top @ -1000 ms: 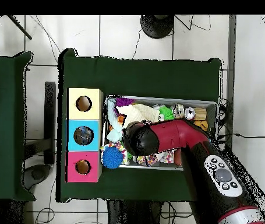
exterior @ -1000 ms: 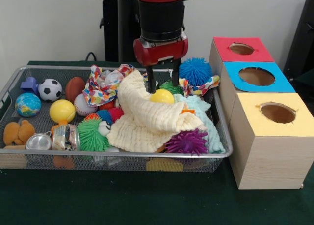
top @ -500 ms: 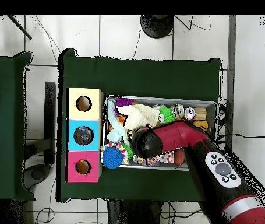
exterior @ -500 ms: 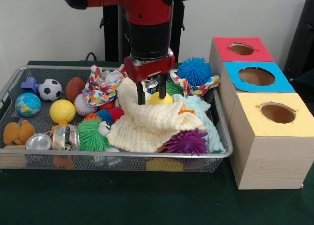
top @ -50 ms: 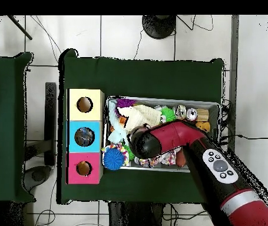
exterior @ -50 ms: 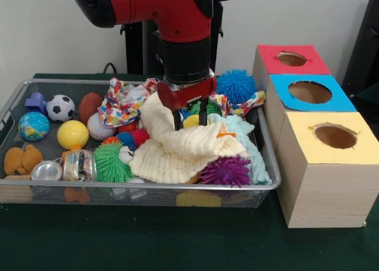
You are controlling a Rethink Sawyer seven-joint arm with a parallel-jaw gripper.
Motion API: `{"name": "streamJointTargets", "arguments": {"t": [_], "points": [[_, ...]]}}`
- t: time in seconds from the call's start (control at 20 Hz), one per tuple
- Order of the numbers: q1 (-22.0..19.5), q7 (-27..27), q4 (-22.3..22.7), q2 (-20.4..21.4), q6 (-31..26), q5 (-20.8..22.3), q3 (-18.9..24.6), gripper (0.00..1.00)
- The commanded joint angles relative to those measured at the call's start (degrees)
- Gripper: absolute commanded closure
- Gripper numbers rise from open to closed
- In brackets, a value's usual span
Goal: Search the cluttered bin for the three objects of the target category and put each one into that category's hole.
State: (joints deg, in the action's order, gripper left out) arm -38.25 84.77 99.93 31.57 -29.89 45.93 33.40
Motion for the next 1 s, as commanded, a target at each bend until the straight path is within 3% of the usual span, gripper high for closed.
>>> {"name": "streamJointTargets", "arguments": {"t": [0.05, 0.15, 0.2, 0.35, 0.4, 0.75, 1.0], "points": [[-0.92, -13.99, -4.85, -6.21, 0.03, 8.99, 0.44, 0.00], [-1.04, -14.25, -5.27, -6.57, -0.06, 9.71, 0.74, 0.00], [-1.10, -14.44, -5.36, -6.66, -0.17, 10.19, 0.98, 1.00], [-0.52, -11.46, -5.46, -5.91, 1.99, 11.11, 0.20, 1.00], [-0.31, -12.79, -5.34, -5.67, 1.75, 11.85, 0.69, 1.00], [0.31, -8.12, -3.98, -2.17, -1.05, 8.32, 0.23, 1.00], [-0.77, -9.00, 0.11, 4.13, -2.83, 6.95, 0.18, 1.00]]}}
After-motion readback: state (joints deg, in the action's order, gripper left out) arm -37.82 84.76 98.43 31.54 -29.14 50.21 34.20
